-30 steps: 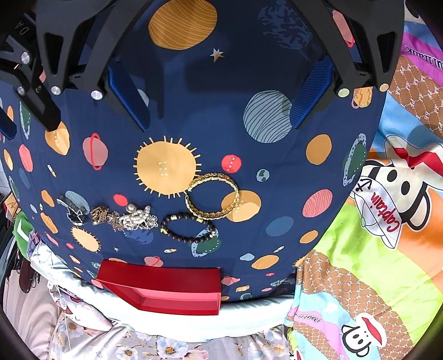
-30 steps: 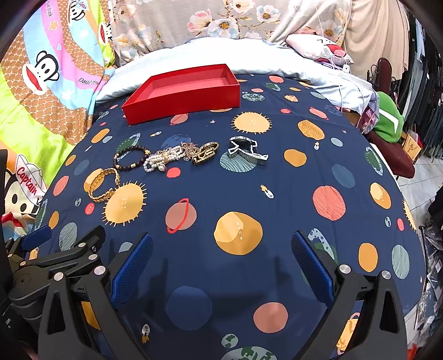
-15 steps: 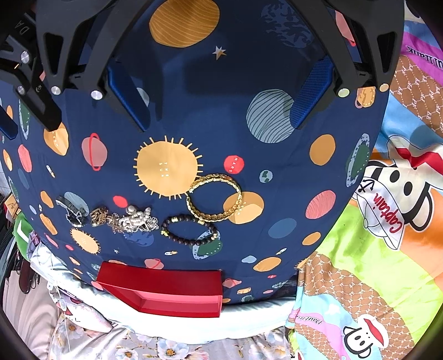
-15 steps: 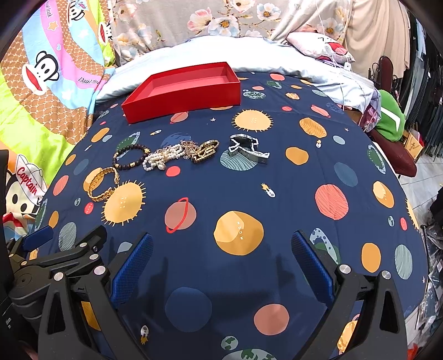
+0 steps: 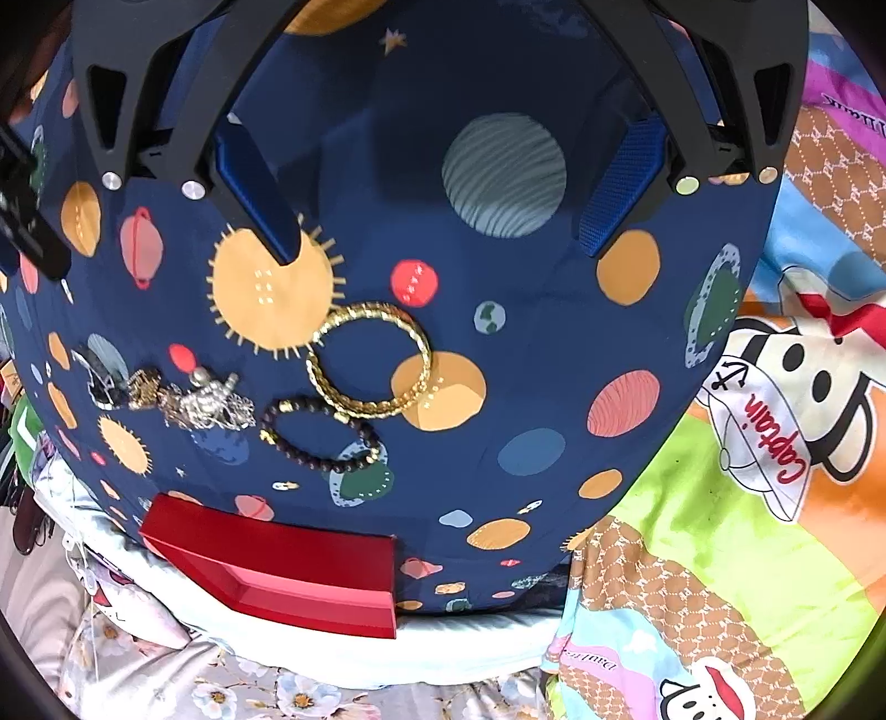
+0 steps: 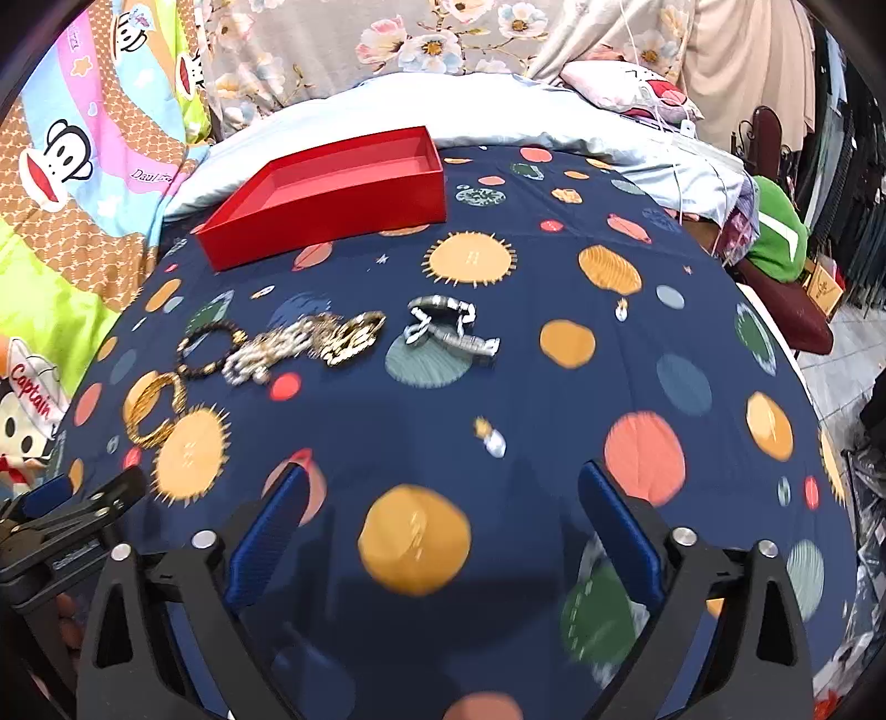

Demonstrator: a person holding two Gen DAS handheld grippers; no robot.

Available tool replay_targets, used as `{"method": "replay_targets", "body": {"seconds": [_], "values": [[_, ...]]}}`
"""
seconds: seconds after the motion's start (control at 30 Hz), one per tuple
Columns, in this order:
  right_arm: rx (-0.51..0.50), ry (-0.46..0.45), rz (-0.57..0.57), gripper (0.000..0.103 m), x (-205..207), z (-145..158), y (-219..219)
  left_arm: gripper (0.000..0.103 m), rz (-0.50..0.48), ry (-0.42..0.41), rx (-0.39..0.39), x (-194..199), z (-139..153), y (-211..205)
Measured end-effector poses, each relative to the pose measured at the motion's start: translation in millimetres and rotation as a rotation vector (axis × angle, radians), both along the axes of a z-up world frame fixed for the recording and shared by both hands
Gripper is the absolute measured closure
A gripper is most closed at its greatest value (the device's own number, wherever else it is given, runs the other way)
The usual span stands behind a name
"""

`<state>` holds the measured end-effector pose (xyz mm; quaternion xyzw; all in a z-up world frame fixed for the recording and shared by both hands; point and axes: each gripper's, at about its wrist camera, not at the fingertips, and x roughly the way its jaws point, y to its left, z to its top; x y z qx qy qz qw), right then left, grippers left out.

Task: Organize jewelry

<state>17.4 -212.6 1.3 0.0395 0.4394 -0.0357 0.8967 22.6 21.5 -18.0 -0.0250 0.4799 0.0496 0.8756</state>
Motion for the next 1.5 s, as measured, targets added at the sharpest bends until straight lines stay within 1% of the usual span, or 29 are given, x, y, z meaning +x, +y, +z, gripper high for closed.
{"method": "replay_targets", "body": {"seconds": [0.2, 0.37, 0.53, 0.67, 0.73, 0.8, 0.83, 0.87, 1.0, 1.03, 1.1, 1.13, 1.2, 1.23, 1.3, 1.33, 1.43, 1.47, 1.5], "values": [[0.015, -0.005, 0.014, 0.019, 38, -4, -9, 0.005, -0.001, 0.006, -0.013, 18, -5, 2], [0.025, 0.013, 0.022, 0.025, 67, -12, -13, 0.005, -0.001, 0.016, -0.028, 31, -10, 3], [0.038, 0.033, 0.032, 0.032, 86, -22, -13, 0.005, -0.007, 0.021, -0.024, 42, -14, 3], [0.031, 0.024, 0.034, 0.035, 94, -24, -12, 0.005, -0.009, 0.017, -0.021, 49, -14, 3], [0.023, 0.018, 0.030, 0.040, 96, -24, -12, 0.005, -0.008, 0.014, -0.025, 51, -14, 3], [0.008, 0.015, 0.029, 0.051, 97, -24, -12, 0.005, -0.010, 0.012, -0.025, 53, -14, 2], [0.006, 0.011, 0.032, 0.054, 96, -24, -12, 0.005, -0.013, 0.010, -0.026, 54, -14, 1], [0.006, 0.008, 0.031, 0.061, 95, -24, -12, 0.005, -0.017, 0.009, -0.028, 54, -14, 0], [0.006, 0.004, 0.019, 0.076, 92, -24, -15, 0.006, -0.041, 0.003, -0.044, 54, -13, -4], [0.008, 0.004, 0.017, 0.081, 91, -23, -16, 0.006, -0.053, 0.002, -0.047, 54, -12, -7], [0.024, 0.004, 0.012, 0.085, 90, -23, -18, 0.013, -0.068, -0.002, -0.047, 54, -12, -11], [0.032, 0.005, 0.010, 0.086, 89, -23, -19, 0.014, -0.074, -0.004, -0.045, 55, -11, -13], [0.035, 0.003, 0.013, 0.086, 88, -23, -19, 0.020, -0.078, -0.010, -0.042, 55, -10, -15], [0.038, 0.003, 0.013, 0.086, 88, -23, -19, 0.021, -0.078, -0.013, -0.039, 55, -10, -16], [0.043, 0.003, 0.013, 0.086, 87, -23, -19, 0.030, -0.076, -0.019, -0.029, 55, -10, -17], [0.045, 0.003, 0.013, 0.086, 87, -23, -19, 0.031, -0.073, -0.020, -0.028, 56, -9, -16], [0.053, 0.002, 0.012, 0.086, 85, -23, -20, 0.040, -0.058, -0.024, -0.031, 58, -8, -14], [0.056, 0.003, 0.012, 0.086, 85, -23, -20, 0.046, -0.055, -0.026, -0.033, 59, -7, -13], [0.057, 0.003, 0.014, 0.086, 84, -23, -20, 0.049, -0.056, -0.026, -0.035, 59, -6, -13]]}}
